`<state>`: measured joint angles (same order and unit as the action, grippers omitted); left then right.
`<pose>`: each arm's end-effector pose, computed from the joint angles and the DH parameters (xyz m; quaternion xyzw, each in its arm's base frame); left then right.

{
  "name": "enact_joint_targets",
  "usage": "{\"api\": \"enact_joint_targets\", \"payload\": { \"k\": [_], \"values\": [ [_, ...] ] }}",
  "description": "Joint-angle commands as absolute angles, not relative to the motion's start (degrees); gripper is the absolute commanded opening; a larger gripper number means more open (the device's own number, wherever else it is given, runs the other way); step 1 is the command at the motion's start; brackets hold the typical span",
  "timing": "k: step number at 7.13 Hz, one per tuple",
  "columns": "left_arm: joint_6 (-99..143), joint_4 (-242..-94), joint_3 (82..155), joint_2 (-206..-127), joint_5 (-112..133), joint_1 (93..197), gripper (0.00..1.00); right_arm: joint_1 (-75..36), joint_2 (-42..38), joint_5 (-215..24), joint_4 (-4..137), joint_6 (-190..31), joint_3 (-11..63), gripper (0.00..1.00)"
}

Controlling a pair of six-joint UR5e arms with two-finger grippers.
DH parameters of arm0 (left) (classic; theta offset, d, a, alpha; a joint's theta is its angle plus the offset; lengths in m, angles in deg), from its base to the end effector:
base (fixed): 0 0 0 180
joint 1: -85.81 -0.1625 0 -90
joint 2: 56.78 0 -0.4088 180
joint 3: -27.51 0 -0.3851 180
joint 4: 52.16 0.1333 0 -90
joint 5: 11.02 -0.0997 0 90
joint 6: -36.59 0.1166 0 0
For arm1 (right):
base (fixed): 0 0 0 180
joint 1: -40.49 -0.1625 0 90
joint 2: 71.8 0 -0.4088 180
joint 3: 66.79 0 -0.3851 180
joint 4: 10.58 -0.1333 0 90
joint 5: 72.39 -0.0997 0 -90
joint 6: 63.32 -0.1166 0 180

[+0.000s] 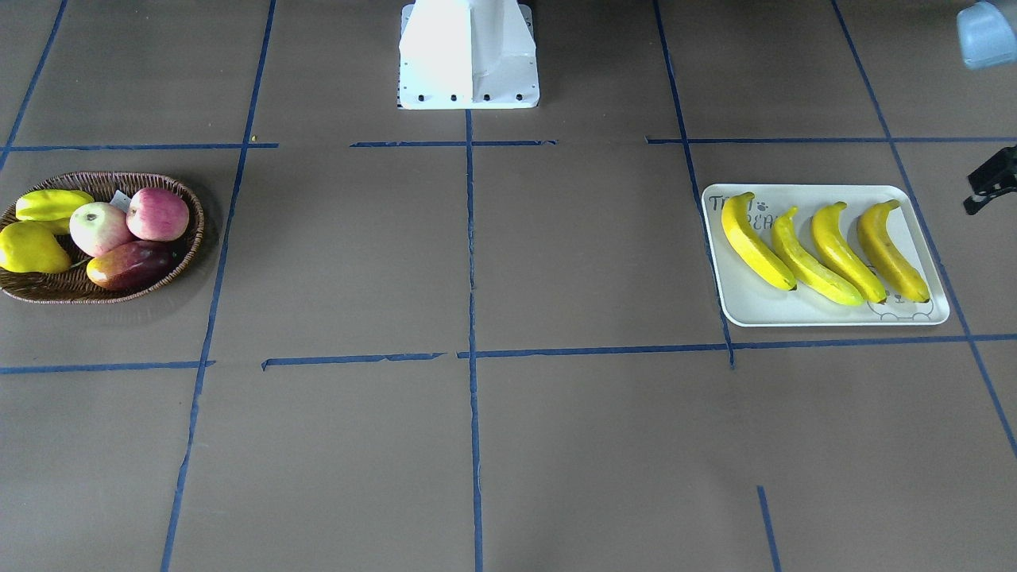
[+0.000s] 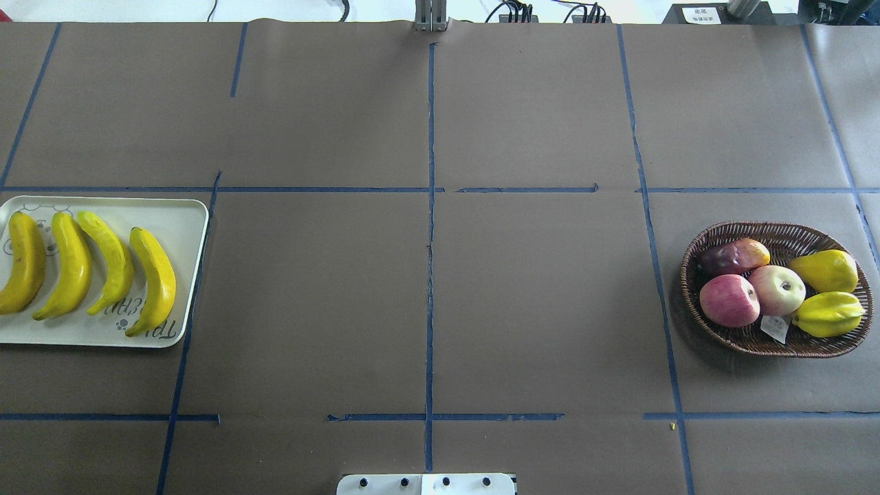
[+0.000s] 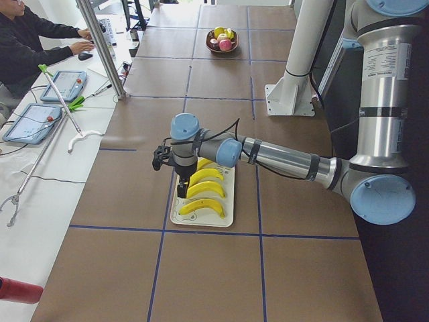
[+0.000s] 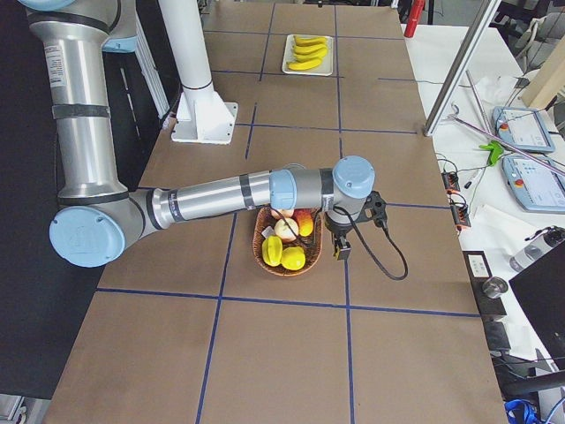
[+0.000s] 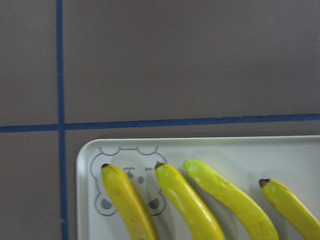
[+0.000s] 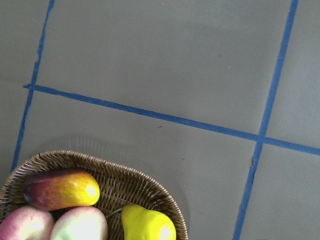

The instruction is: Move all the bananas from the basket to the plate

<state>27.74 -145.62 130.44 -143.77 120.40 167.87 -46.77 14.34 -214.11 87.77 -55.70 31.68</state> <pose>0.0100 -0.4783 0.5664 0.0565 0.3634 0.0338 0.9293 0.0174 -0.5096 0.5533 0.0498 -0.4342 -0.0963 0.8943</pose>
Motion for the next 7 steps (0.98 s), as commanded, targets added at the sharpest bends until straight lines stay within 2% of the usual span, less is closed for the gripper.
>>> {"api": "enact_joint_targets", "payload": {
  "k": [1, 7],
  "values": [
    [36.3, -144.3, 123.2, -141.3, 126.2, 176.0, 1.00, -48.1, 14.8, -214.8, 87.7, -54.5, 29.8, 1.00],
    [36.2, -142.5, 123.0, -141.3, 126.8, 177.4, 1.00, -52.9, 17.8, -212.0, 87.7, -54.6, 24.5, 1.00]
  ]
}}
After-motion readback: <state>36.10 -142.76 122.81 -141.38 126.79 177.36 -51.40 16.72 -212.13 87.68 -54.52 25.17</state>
